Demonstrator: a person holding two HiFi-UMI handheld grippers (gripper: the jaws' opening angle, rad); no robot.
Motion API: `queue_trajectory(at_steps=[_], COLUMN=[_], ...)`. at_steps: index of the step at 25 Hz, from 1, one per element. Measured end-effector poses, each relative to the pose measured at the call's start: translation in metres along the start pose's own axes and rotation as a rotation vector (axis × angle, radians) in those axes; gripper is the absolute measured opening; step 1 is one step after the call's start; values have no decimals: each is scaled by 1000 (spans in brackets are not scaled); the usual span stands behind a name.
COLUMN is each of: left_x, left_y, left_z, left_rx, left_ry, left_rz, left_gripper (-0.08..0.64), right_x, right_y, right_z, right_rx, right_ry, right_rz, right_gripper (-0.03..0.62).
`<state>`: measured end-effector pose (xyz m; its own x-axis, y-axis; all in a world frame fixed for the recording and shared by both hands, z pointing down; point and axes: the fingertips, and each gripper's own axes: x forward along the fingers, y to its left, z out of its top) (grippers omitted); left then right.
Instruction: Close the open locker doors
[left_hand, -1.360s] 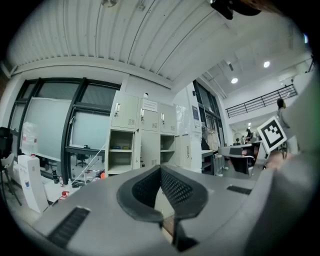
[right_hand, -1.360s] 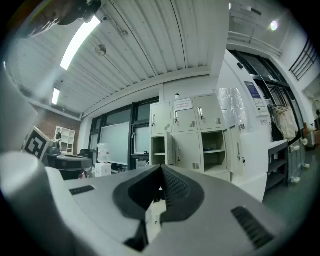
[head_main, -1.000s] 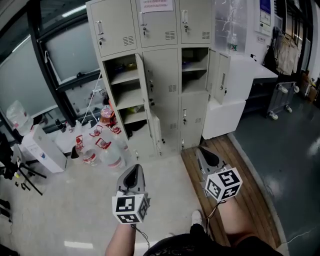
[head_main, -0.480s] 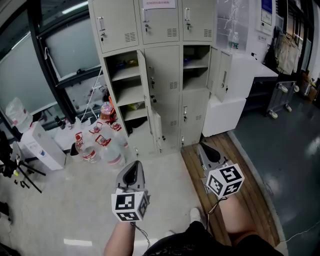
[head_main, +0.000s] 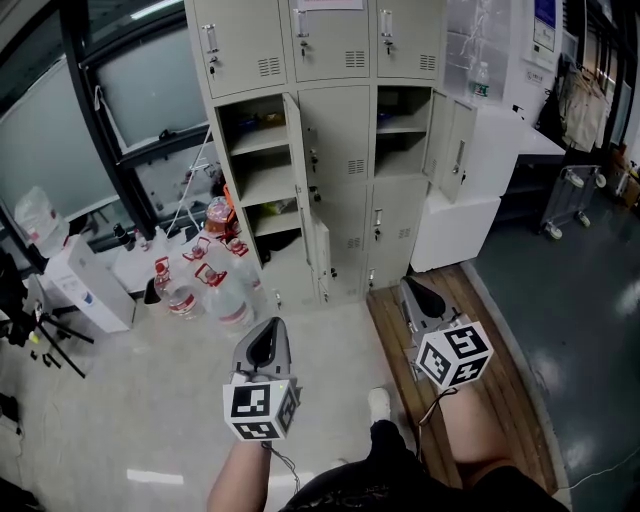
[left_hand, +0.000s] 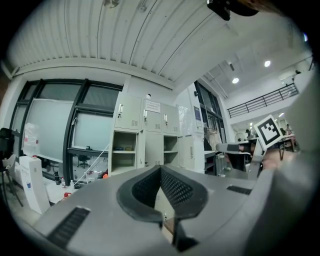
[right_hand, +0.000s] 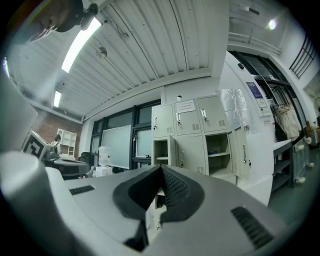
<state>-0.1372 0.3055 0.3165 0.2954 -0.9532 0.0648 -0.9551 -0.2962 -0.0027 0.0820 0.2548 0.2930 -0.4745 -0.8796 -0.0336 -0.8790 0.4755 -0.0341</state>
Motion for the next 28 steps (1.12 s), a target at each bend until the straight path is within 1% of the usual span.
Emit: queue_trajectory(at_steps=[4,6,9,13,28], left_x=[13,24,45,76,208], left_y=[5,8,12,14,31], left_z=[3,6,9,14,12], left_rx=[8,18,19,1,-1], left_ry=[-1,-15,-4,-17,6], left_rz=[15,23,29,31,68], left_gripper=[3,3,3,3,3], right_x=[15,25,44,73,190], right_y=[-11,-19,-33,-53,-133], right_z=[3,5,6,10,1], right_rx=[2,2,0,-3,17], right_ry=[-12,-17,-16,-14,0], right_rz=[4,8,15,26,69], right_gripper=[0,0,0,0,0])
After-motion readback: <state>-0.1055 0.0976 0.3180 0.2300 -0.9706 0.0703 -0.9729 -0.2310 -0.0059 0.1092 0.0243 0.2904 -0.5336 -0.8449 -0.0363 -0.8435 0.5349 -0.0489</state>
